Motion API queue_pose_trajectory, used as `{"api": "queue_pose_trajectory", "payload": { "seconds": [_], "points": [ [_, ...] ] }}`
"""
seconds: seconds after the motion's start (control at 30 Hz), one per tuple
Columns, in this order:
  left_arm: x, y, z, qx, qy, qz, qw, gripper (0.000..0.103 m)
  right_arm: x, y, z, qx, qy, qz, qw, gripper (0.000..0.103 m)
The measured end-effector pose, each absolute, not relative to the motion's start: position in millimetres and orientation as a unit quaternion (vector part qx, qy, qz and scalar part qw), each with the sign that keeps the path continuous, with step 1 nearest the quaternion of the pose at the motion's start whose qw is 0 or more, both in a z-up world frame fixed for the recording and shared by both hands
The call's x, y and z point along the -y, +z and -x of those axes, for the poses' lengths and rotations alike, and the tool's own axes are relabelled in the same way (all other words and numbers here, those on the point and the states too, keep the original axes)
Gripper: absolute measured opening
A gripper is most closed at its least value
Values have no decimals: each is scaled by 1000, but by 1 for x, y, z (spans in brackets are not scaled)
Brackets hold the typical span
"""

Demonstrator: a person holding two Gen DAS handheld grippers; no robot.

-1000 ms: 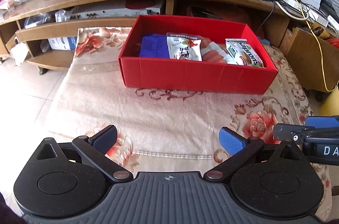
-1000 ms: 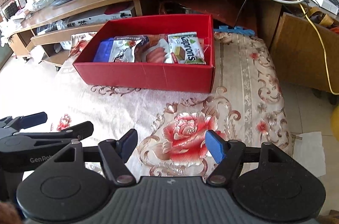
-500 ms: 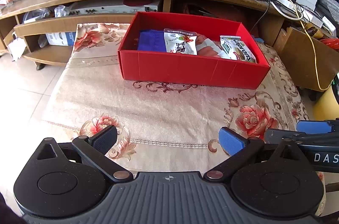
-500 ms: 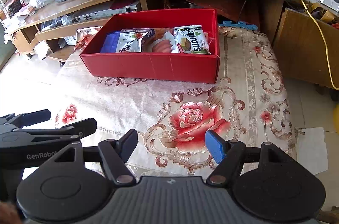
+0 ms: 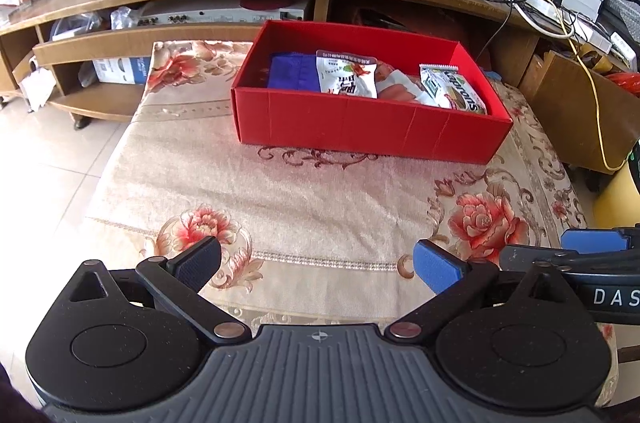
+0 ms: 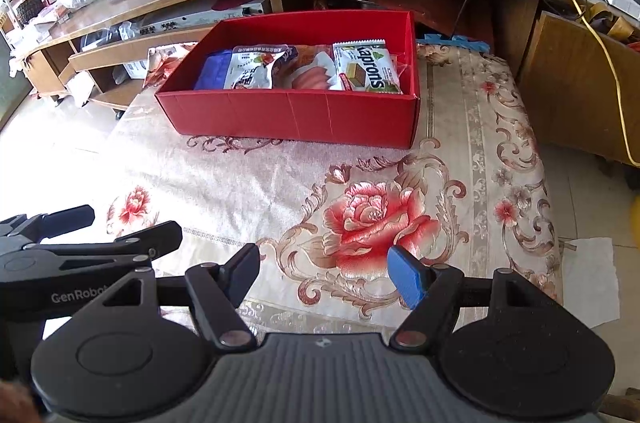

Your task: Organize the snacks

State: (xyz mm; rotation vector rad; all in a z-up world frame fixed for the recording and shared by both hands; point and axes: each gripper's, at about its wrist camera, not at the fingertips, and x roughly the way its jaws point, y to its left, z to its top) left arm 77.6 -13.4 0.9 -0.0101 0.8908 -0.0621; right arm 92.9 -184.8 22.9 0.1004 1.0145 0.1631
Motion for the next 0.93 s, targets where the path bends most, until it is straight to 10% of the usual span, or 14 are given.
{"api": "queue_pose_trajectory", "payload": {
  "seconds": [0.93],
  "points": [
    [11, -4, -63, -442, -28, -6, 897, 103, 182, 19, -81, -496, 76, -43, 864, 68]
  ]
}}
